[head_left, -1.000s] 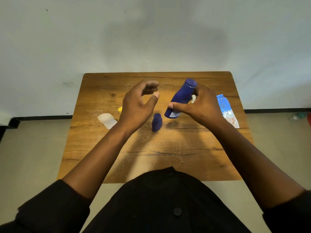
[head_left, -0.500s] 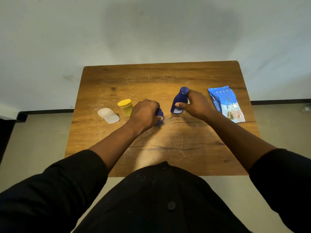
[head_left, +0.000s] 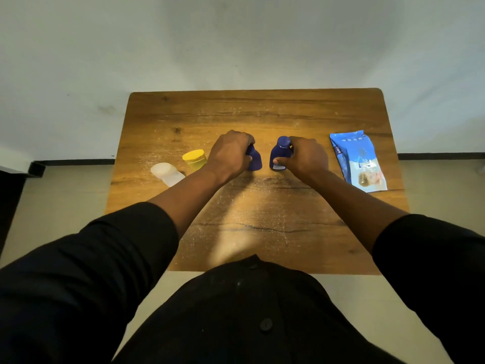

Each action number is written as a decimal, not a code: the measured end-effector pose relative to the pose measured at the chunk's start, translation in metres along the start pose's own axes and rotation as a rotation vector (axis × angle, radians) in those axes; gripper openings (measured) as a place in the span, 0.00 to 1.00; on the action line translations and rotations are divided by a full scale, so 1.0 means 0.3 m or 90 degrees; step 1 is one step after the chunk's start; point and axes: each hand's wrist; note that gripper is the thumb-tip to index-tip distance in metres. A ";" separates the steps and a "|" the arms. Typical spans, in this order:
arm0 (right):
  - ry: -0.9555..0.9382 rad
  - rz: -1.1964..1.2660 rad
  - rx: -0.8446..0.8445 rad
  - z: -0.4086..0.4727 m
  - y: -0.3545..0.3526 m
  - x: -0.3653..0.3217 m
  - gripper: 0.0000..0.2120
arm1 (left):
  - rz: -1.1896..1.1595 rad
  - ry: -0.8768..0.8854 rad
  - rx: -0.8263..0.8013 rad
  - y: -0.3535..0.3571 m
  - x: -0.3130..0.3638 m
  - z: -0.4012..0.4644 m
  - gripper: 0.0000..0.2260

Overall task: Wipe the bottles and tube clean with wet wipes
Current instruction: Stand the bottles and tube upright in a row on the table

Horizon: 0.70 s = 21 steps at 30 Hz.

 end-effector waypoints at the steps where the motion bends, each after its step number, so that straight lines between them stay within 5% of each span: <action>1: 0.000 0.002 -0.002 0.004 0.002 -0.007 0.20 | 0.001 0.003 -0.002 -0.001 0.003 0.009 0.16; 21: 0.031 -0.003 -0.005 -0.018 0.053 -0.002 0.21 | -0.041 -0.012 0.004 0.026 -0.011 0.042 0.24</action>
Point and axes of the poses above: each hand's wrist, its own z-axis towards the middle knuckle, its own y-axis out of the palm, x = y × z, and after that the axes turned 12 degrees about x, right-handed
